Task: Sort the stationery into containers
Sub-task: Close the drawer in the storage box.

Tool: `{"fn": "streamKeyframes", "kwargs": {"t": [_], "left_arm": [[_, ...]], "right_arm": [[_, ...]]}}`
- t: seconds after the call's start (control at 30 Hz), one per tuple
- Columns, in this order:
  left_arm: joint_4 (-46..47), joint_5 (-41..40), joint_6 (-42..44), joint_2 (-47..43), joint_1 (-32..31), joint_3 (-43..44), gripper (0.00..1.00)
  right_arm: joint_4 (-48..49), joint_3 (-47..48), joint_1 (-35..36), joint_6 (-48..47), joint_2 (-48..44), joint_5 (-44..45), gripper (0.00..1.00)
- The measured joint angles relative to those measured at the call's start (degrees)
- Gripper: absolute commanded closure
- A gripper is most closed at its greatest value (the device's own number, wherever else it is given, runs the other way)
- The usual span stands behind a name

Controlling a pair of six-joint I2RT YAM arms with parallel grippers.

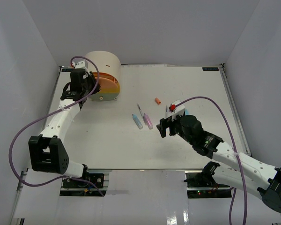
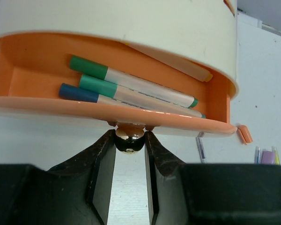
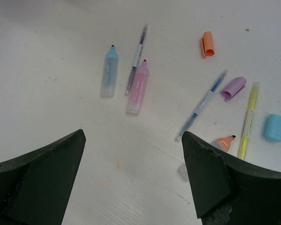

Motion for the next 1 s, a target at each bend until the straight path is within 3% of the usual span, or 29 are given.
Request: {"fn": "streamKeyframes", "kwargs": {"t": [0.33, 1.0], "left_arm": [[4.1, -0.6, 0.1, 4.5, 0.0, 2.5, 0.57], [5.4, -1.4, 0.2, 6.6, 0.0, 4.1, 0.35]], "right_arm": [[0.0, -0.2, 0.0, 0.0, 0.0, -1.1, 0.10], [0.0, -0.3, 0.0, 0.0, 0.0, -2.1, 0.10]]}}
